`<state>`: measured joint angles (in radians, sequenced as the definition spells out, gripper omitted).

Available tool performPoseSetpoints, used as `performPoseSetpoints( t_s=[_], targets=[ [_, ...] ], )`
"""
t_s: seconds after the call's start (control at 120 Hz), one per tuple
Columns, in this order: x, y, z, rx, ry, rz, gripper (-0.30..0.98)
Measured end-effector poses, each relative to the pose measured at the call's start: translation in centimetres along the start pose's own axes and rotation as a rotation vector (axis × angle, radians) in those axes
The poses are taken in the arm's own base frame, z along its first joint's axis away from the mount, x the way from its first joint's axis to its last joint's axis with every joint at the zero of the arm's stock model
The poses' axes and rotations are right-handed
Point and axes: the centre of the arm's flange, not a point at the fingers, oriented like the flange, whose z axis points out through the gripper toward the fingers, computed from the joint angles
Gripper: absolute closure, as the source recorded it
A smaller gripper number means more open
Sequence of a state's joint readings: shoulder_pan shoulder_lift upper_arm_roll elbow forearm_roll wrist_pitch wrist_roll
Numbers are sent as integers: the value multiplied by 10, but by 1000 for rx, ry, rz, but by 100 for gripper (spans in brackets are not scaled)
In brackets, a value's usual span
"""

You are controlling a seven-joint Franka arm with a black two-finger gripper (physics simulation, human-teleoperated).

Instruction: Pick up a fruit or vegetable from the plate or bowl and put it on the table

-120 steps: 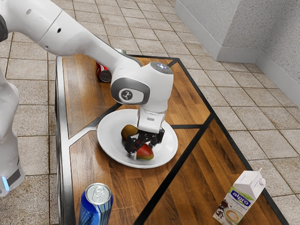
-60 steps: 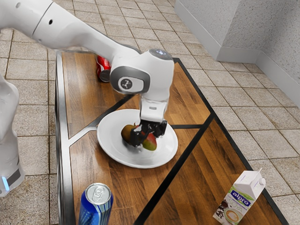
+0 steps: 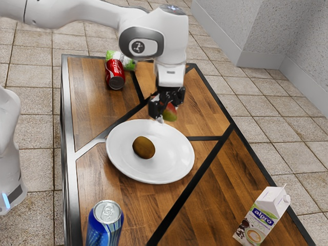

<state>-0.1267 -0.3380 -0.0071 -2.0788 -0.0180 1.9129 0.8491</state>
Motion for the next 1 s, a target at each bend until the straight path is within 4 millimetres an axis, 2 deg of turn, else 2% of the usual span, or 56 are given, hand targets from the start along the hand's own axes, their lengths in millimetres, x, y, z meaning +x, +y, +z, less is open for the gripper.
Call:
performPoseSetpoints(
  t_s=[0.15, 0.283, 0.358, 0.492, 0.642, 0.717, 0.85, 1.0],
  targets=[
    [-50, -44, -8, 9, -22, -140, 53],
    [-84, -70, -15, 41, -56, -238, 51],
    [-114, -87, -15, 39, -65, -316, 50],
    [-151, -106, -6, 25, -87, -422, 51],
    [-164, -113, 0, 24, -112, -473, 51],
    [-172, -116, 3, 16, -117, -504, 43],
    [-181, -117, 3, 2, -120, -543, 18],
    [-182, -116, 4, -8, -122, -567, 6]
  ],
)
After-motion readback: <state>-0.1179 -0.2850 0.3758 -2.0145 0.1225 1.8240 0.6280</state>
